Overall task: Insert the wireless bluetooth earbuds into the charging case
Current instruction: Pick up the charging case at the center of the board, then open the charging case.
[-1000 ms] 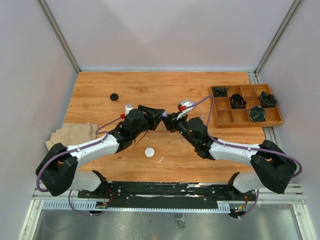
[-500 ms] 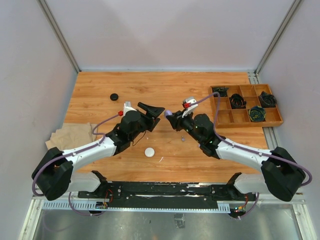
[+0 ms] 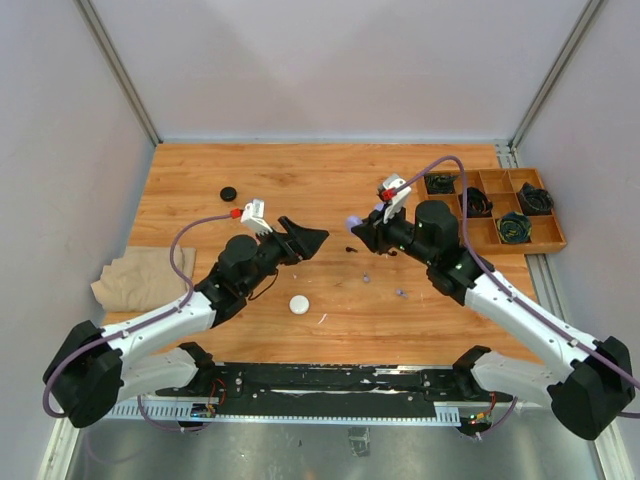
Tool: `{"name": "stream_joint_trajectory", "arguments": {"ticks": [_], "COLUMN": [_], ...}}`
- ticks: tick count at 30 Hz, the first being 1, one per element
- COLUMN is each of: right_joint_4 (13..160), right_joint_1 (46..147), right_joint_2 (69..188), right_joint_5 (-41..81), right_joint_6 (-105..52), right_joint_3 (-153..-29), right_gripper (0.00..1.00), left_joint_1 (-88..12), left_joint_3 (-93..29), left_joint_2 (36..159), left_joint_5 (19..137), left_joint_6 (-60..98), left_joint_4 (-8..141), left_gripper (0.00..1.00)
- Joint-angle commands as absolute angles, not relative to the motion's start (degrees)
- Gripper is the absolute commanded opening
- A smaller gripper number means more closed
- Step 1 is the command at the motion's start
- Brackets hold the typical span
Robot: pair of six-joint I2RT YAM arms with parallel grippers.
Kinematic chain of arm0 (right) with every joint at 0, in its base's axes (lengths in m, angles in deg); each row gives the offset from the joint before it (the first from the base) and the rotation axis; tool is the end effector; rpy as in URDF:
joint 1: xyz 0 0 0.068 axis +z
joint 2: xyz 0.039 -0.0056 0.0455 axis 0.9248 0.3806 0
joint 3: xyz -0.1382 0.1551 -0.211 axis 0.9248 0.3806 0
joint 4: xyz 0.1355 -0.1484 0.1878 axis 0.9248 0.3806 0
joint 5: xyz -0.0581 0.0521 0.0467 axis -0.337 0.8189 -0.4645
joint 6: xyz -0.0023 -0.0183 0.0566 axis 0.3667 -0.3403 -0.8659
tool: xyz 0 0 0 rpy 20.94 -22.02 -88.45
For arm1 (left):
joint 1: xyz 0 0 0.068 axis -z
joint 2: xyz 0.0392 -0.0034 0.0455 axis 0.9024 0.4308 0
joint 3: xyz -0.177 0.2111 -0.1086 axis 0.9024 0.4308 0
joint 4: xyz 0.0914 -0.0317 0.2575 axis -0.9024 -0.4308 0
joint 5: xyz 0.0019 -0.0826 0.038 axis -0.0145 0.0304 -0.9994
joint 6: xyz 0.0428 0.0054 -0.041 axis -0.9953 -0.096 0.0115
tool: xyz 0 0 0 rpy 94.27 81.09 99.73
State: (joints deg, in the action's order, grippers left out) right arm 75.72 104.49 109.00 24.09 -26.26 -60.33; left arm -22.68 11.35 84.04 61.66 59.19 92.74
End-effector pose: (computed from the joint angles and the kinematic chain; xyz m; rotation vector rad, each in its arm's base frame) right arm 0.2072 0.1669 0.3362 -0.6091 1.6309 0.7395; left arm 0.1914 -0.1626 0.2663 -0.2778 1.7540 -1.1074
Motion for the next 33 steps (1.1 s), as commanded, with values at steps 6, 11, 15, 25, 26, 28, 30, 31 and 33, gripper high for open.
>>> {"name": "stream_joint_trajectory", "arguments": {"ticks": [6,11,15,25,26,28,30,31,33], "right_joint_4": [99.7,108.5,116.0,125.9,126.4,127.4,128.6,129.0,129.4], "right_joint_1": [102.7,102.7,102.7,102.7,102.7,102.8,102.8,102.9,103.2], "right_joint_2": [106.6,107.1,108.7,111.6,111.9,112.8,113.8,114.2,115.1], "right_joint_5": [34.3,38.1,41.5,48.9,49.6,51.0,52.0,52.7,53.2], "right_joint_6": [-17.3,-13.9,-10.9,-6.1,-5.7,-5.0,-4.3,-4.0,-3.7], "right_joint_3": [-70.9,-75.9,-81.8,-88.7,-89.1,-90.0,-90.9,-91.3,-91.8], "right_gripper": [0.15,0.19,0.17,0.14,0.14,0.14,0.14,0.14,0.14], "left_joint_1": [-22.3,-22.3,-22.3,-25.7,-25.9,-25.9,-25.9,-25.9,-25.9], "left_joint_3": [14.1,15.1,16.9,15.3,14.9,13.2,11.9,11.5,11.1], "left_joint_2": [77.9,77.8,78.1,84.0,84.8,86.4,87.9,88.4,89.6], "left_joint_5": [75.2,82.4,88.9,107.7,109.6,112.9,115.4,116.1,117.6], "left_joint_6": [28.0,20.6,16.3,15.0,15.1,14.9,14.7,14.7,15.3], "left_joint_4": [99.4,100.9,105.5,113.8,114.5,114.5,114.5,114.9,116.6], "left_gripper": [0.83,0.83,0.83,0.8,0.79,0.78,0.76,0.76,0.75]}}
